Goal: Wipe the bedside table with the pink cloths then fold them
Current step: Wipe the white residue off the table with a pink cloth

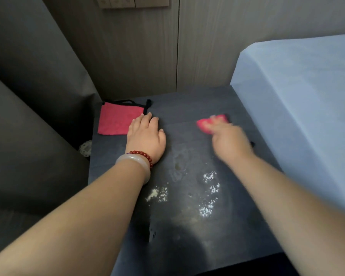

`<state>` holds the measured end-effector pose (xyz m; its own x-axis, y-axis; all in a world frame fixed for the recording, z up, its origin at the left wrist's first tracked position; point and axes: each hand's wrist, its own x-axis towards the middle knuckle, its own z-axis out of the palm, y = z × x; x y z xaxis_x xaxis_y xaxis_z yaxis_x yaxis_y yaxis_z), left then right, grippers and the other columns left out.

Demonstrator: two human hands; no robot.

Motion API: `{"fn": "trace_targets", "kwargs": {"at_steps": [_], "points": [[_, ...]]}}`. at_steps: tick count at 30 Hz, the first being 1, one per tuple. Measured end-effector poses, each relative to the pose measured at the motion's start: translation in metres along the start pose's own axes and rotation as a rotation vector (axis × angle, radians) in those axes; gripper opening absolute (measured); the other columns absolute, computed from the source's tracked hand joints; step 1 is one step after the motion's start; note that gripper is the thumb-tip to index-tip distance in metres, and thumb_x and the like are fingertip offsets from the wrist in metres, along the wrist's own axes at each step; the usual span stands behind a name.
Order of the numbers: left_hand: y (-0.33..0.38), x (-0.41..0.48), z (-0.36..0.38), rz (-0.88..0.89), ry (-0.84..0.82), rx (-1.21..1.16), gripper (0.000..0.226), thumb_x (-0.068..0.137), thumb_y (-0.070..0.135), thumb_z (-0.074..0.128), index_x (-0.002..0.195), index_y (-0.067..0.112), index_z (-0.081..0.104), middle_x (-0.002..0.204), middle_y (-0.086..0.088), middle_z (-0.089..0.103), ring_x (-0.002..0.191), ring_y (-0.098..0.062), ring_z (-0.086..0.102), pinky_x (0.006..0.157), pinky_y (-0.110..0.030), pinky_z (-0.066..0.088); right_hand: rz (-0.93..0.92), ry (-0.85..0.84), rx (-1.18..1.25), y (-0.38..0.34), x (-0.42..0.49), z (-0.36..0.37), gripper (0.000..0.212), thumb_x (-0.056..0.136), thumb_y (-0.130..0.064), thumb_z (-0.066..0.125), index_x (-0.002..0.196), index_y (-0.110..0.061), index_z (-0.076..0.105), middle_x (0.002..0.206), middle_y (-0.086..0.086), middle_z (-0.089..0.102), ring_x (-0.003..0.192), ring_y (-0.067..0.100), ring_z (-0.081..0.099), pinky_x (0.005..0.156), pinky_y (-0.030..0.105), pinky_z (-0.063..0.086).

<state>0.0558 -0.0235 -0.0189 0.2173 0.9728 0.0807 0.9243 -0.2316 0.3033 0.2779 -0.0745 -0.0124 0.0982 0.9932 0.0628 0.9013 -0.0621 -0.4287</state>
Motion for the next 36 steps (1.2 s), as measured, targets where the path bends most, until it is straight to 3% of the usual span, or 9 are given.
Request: {"fn": "trace_targets", "kwargs": {"at_steps": [3,5,9,14,18,24,29,33,36], "points": [[0.0,-0.001,0.001,0.003,-0.004,0.013,0.049,0.098,0.034,0.035,0.143,0.016,0.04,0.156,-0.008,0.029,0.145,-0.027,0.017,0.12,-0.042,0.006,0.369,0.036,-0.137,0.02,0.016,-0.019,0.054,0.085,0.001,0.042,0.135,-0.019,0.05,0.145,0.013,0.042,0.127,0.034,0.043,0.1,0.041,0.04],[-0.004,-0.001,0.001,-0.009,-0.009,0.018,0.049,0.098,0.034,0.035,0.143,0.016,0.04,0.156,-0.007,0.029,0.145,-0.026,0.017,0.12,-0.042,0.006,0.198,-0.02,-0.182,-0.017,0.013,-0.007,0.056,0.081,0.004,0.045,0.132,-0.018,0.048,0.143,0.016,0.04,0.127,0.034,0.041,0.098,0.04,0.042],[-0.002,0.0,0.001,-0.001,0.003,0.014,0.048,0.098,0.033,0.036,0.142,0.015,0.041,0.155,-0.008,0.031,0.145,-0.026,0.019,0.119,-0.042,0.008,-0.034,-0.205,0.042,-0.047,-0.021,0.012,0.068,0.086,0.005,0.046,0.147,-0.022,0.034,0.16,0.006,0.013,0.148,0.021,0.008,0.117,0.029,0.004],[-0.001,0.001,0.001,-0.003,0.007,0.014,0.048,0.098,0.034,0.035,0.141,0.015,0.042,0.154,-0.008,0.033,0.144,-0.027,0.02,0.119,-0.043,0.009,0.209,0.211,0.02,0.0,-0.034,-0.014,0.062,0.084,0.007,0.04,0.141,-0.017,0.045,0.156,0.007,0.028,0.145,0.031,0.018,0.118,0.038,0.018],[0.0,0.0,0.0,0.001,0.005,0.011,0.048,0.098,0.034,0.036,0.142,0.015,0.041,0.154,-0.008,0.032,0.144,-0.027,0.019,0.119,-0.043,0.008,0.324,0.03,-0.17,0.028,-0.009,-0.008,0.065,0.086,0.0,0.042,0.148,-0.017,0.03,0.158,0.013,0.018,0.144,0.039,0.011,0.117,0.045,0.011],[-0.001,-0.001,0.0,-0.002,0.008,-0.001,0.048,0.098,0.033,0.036,0.142,0.014,0.042,0.154,-0.009,0.032,0.144,-0.028,0.019,0.119,-0.042,0.008,0.133,-0.036,-0.152,-0.01,0.043,0.002,0.067,0.08,0.001,0.047,0.144,-0.016,0.036,0.157,0.011,0.021,0.143,0.033,0.017,0.112,0.039,0.022],[0.001,-0.001,-0.001,0.003,0.013,0.001,0.047,0.098,0.033,0.037,0.141,0.014,0.042,0.154,-0.009,0.032,0.144,-0.028,0.02,0.119,-0.042,0.008,-0.139,-0.146,0.022,-0.03,0.018,0.016,0.067,0.087,0.006,0.04,0.147,-0.022,0.034,0.159,0.005,0.017,0.147,0.024,0.01,0.118,0.034,0.006],[0.0,-0.001,0.0,0.002,0.021,-0.01,0.048,0.098,0.033,0.037,0.141,0.014,0.043,0.154,-0.009,0.032,0.144,-0.027,0.02,0.12,-0.042,0.007,0.174,0.097,-0.099,0.02,-0.006,0.0,0.065,0.084,0.004,0.042,0.146,-0.017,0.035,0.157,0.013,0.021,0.145,0.036,0.013,0.118,0.046,0.009],[-0.001,0.0,0.002,0.005,0.023,-0.008,0.048,0.098,0.033,0.037,0.141,0.014,0.043,0.154,-0.009,0.032,0.144,-0.028,0.019,0.12,-0.042,0.007,0.344,-0.003,-0.188,0.027,0.022,-0.009,0.069,0.084,0.0,0.044,0.148,-0.018,0.028,0.158,0.015,0.015,0.144,0.04,0.012,0.115,0.046,0.012]]}}
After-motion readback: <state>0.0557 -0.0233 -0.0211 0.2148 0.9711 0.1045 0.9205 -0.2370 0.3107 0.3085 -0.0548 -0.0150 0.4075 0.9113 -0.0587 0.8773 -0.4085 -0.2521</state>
